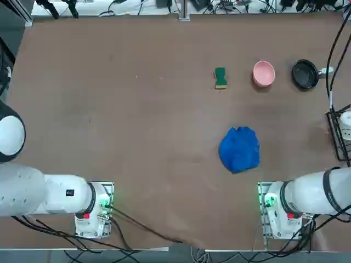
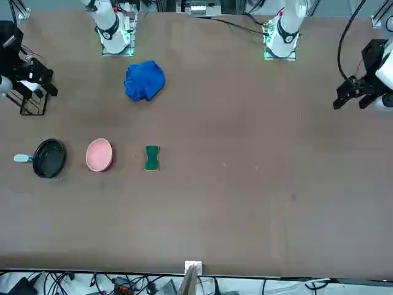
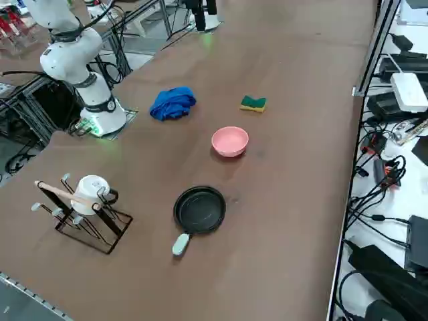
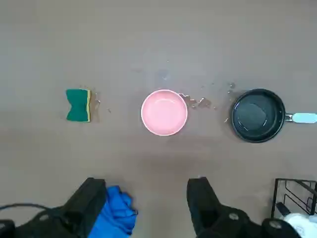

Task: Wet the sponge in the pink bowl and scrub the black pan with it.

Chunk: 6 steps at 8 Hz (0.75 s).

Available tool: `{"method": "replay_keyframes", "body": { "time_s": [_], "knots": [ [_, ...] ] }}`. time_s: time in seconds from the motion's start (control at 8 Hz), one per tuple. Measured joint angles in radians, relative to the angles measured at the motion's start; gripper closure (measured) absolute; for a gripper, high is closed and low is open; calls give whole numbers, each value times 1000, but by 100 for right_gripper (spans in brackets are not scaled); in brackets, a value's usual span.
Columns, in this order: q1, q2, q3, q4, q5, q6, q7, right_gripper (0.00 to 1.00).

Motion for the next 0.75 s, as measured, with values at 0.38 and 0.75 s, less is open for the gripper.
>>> {"method": "replay_keyframes", "body": {
  "time_s": [0.38, 0.75],
  "knots": [
    [0, 6, 0, 0, 0, -2, 0, 0],
    [64, 58, 22, -9, 10, 7, 1, 0]
  ]
}}
